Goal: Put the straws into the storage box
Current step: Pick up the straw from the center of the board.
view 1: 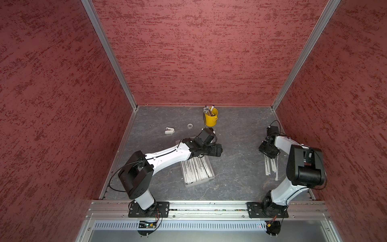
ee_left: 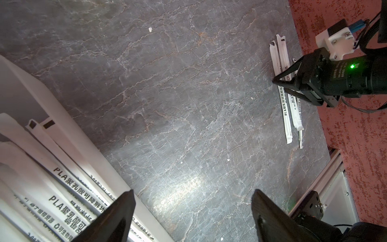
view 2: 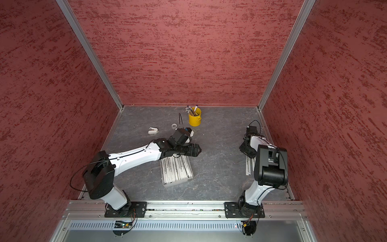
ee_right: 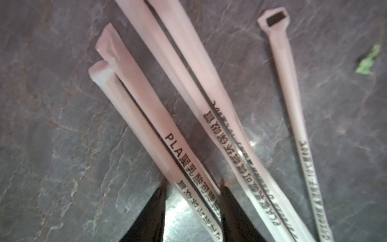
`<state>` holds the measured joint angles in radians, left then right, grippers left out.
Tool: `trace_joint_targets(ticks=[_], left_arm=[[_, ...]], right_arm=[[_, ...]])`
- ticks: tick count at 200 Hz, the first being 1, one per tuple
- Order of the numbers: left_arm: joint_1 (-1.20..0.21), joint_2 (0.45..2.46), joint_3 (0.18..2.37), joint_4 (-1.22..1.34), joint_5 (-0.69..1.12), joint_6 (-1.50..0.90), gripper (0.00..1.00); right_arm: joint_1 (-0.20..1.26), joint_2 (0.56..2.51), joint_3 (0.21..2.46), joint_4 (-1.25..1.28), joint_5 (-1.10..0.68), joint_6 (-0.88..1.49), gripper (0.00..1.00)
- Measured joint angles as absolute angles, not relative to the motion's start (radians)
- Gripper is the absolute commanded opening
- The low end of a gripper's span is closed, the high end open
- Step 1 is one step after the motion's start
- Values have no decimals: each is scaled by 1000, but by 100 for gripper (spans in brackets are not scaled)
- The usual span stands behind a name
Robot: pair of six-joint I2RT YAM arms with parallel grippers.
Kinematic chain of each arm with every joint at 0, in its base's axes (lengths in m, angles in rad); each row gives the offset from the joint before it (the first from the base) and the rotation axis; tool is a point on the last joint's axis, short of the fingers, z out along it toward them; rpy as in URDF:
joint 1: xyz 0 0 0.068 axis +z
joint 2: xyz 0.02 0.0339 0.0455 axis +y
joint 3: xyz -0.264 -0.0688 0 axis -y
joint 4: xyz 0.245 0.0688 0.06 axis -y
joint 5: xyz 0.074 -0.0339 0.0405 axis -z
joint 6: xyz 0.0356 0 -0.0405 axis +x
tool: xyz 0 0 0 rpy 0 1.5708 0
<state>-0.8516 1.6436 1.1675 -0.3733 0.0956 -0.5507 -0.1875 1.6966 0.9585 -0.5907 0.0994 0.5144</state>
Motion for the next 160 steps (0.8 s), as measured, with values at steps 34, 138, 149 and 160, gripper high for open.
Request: trace_joint_targets(ticks=[34, 138, 149, 160], left_arm=[[-851, 1631, 1161, -374, 94, -546, 90], [-774, 1480, 991, -395, 54, -549, 90], [-765, 1470, 978, -400, 50, -552, 90], [-759, 1470, 976, -404, 46, -553, 90]], right_arm=[[-118, 1677, 939, -599, 86, 519, 34], [125, 1667, 1005, -715, 138, 540, 42], [134, 1667, 1013, -717, 147, 525, 41], [140, 1669, 1014, -717, 149, 515, 39]])
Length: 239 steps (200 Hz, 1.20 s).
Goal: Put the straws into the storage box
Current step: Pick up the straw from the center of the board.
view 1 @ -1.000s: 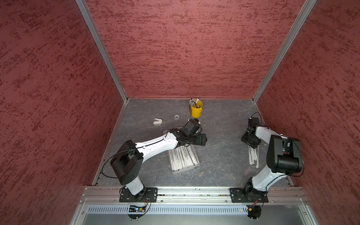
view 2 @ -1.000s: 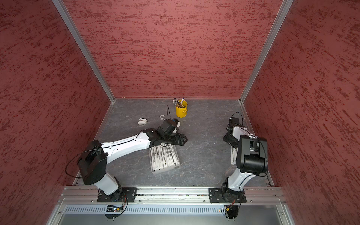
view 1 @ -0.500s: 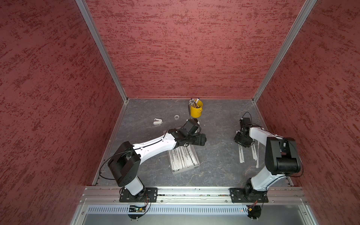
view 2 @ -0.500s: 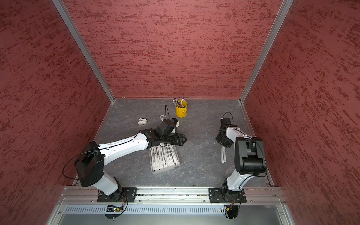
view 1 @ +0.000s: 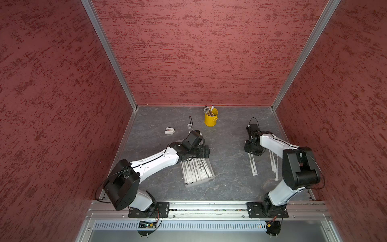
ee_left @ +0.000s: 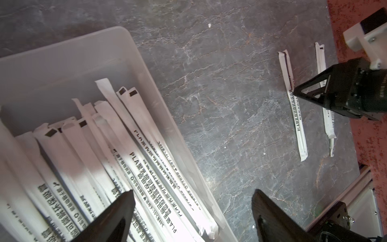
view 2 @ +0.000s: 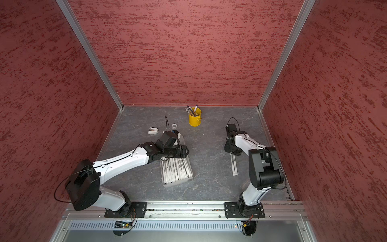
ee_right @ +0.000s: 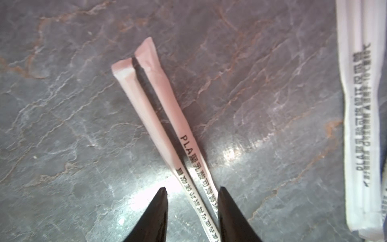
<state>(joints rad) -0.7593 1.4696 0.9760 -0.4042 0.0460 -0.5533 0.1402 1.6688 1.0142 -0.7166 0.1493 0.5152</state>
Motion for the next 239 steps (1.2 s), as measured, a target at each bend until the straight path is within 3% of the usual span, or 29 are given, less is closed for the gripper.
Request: trace_joint_targets(ticks=[76, 134, 239], left_arm=[[-763, 1470, 976, -412, 37, -568, 90], [-763, 1470, 976, -432, 18, -569, 90], [-763, 1452, 970, -447, 14, -572, 90]], right_arm=[[150, 1736, 1019, -691, 140, 489, 28], [179, 1737, 1026, -689, 151, 477, 37], [243, 1753, 1074, -724, 210, 433, 34]])
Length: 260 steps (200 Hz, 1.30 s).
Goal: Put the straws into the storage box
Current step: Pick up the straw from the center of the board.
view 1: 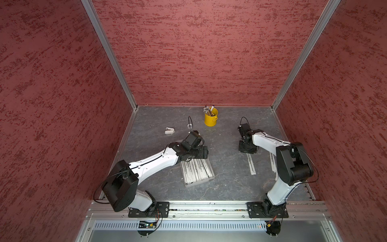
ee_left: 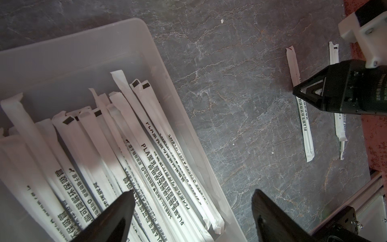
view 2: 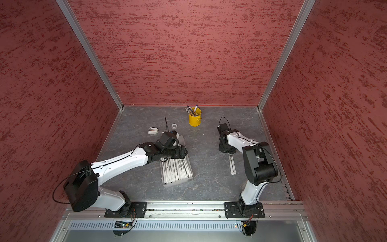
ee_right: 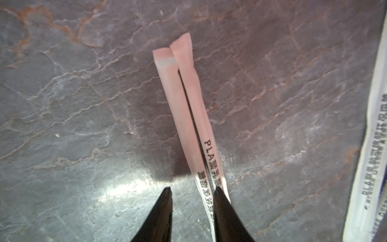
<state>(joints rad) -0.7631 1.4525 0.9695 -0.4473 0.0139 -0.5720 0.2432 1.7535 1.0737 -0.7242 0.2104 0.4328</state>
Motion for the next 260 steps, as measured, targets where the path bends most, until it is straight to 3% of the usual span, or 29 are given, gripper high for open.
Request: trace_joint_targets(ticks=[40, 86, 144, 200, 260], left_arm=[[-763, 1438, 957, -451, -1, -572, 90], [-763, 1425, 945, -452, -9, -577, 90], [-772, 1421, 944, -448, -43, -611, 90], [-768, 1408, 968, -461, -62, -609, 90], [-712, 1446, 1148, -525, -34, -590, 90]], right_arm=[[243, 1782, 1076, -714, 210, 433, 30], [256, 1782, 1076, -708, 188, 439, 17], [360, 1782, 1076, -699, 130, 487, 8], [380, 1757, 1074, -695, 47, 516, 4], [380, 1740, 1101, -708, -22, 542, 2]])
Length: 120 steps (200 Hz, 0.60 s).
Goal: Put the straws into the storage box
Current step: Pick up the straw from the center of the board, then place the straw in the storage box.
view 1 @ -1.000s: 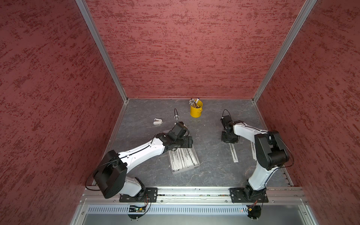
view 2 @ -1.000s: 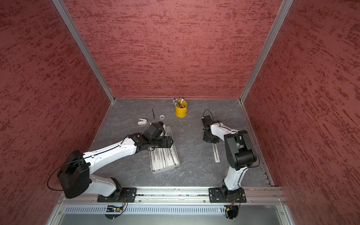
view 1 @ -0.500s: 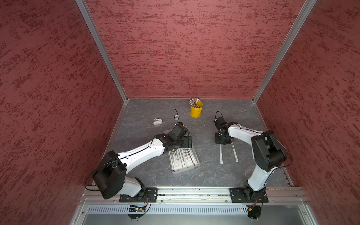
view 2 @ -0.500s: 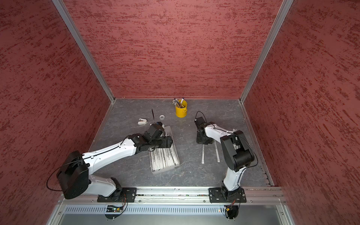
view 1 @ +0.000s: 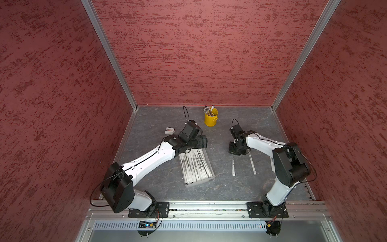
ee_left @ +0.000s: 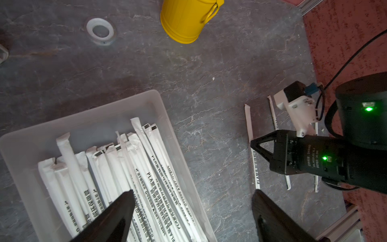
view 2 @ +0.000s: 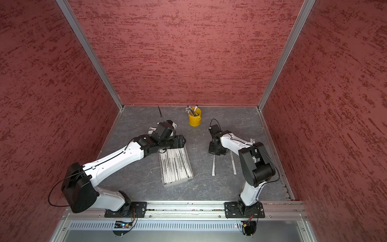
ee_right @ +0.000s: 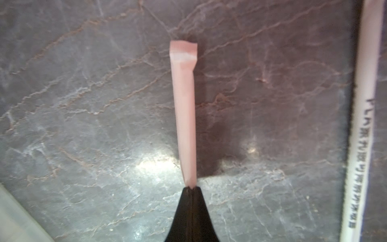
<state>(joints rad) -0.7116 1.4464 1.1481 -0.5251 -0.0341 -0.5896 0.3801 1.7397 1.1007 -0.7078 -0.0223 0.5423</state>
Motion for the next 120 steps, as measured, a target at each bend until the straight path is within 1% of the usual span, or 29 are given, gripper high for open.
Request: trace_joint_targets(ticks=[24, 52, 83, 120], left_arm=[[-712, 1464, 1153, -543, -27, -590, 90], [-710, 1445, 1142, -579, -33, -589, 90], [-662, 1303, 1086, -641, -56, -585, 90], [-607, 1119, 1036, -678, -101, -574, 90]], right_arm=[[382, 1688, 1133, -720, -27, 538, 2], [392, 1568, 1138, -753, -15, 515, 2], [429, 1490, 1177, -817, -1, 495, 1], [556, 1518, 1271, -833, 5, 500, 1]])
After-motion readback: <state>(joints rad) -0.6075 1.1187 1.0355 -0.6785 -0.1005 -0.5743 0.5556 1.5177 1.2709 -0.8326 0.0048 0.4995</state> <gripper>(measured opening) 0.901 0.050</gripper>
